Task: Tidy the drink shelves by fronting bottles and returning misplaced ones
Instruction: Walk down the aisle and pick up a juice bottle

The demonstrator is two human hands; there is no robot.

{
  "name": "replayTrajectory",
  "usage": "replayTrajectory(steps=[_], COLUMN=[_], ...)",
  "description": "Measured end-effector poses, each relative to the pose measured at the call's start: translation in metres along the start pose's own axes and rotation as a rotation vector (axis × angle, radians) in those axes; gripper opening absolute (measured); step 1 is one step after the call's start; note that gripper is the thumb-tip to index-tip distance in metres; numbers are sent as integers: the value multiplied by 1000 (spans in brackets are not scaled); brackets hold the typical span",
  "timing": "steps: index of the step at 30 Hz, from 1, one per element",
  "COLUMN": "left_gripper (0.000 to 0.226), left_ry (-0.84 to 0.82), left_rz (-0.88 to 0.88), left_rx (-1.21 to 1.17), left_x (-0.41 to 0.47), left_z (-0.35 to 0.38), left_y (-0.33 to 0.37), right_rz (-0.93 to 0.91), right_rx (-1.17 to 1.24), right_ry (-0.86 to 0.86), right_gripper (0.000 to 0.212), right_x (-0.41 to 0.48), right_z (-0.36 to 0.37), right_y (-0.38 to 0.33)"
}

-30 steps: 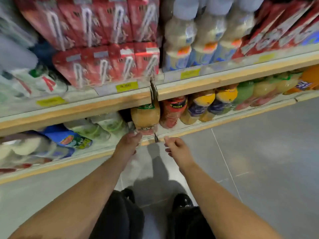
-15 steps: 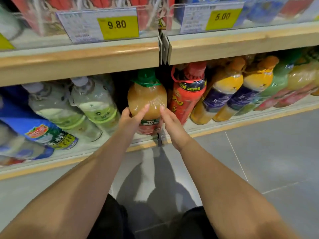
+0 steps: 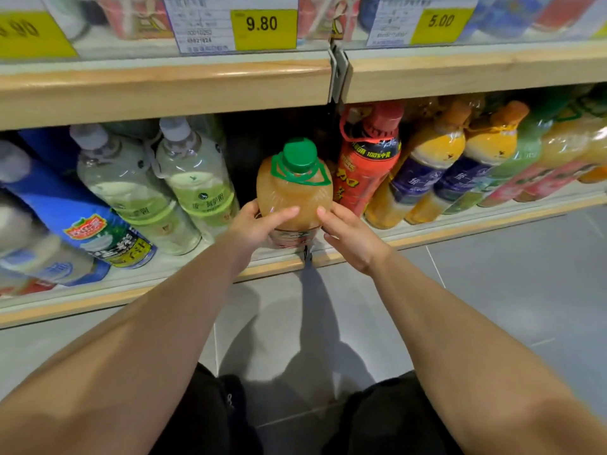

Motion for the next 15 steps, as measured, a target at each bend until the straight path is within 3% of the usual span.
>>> replayTrajectory(steps=[7, 10, 15], left_gripper=[107, 111, 94], left_ry=[50, -35, -176], left_rz=[126, 167, 132], left_rx=[93, 133, 191], left_x=[-38, -54, -74], left_z=[-5, 7, 50], left_y=[25, 35, 30], right_rz=[-137, -191, -148], right_rx=[-72, -42, 124], right_ry=[18, 86, 209], right_gripper=[37, 54, 53], right_x=[-41, -64, -109], right_z=[4, -4, -24], right_y=[-14, -15, 5])
Point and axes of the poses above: each hand's wrist, its own x-axis towards the middle knuckle, its own z-axis out of the palm, y = z × x, the point moved 7 cm from there along x, towards the middle knuckle, and after that the axes turned 2 degrees about z, right-handed, at the moved point
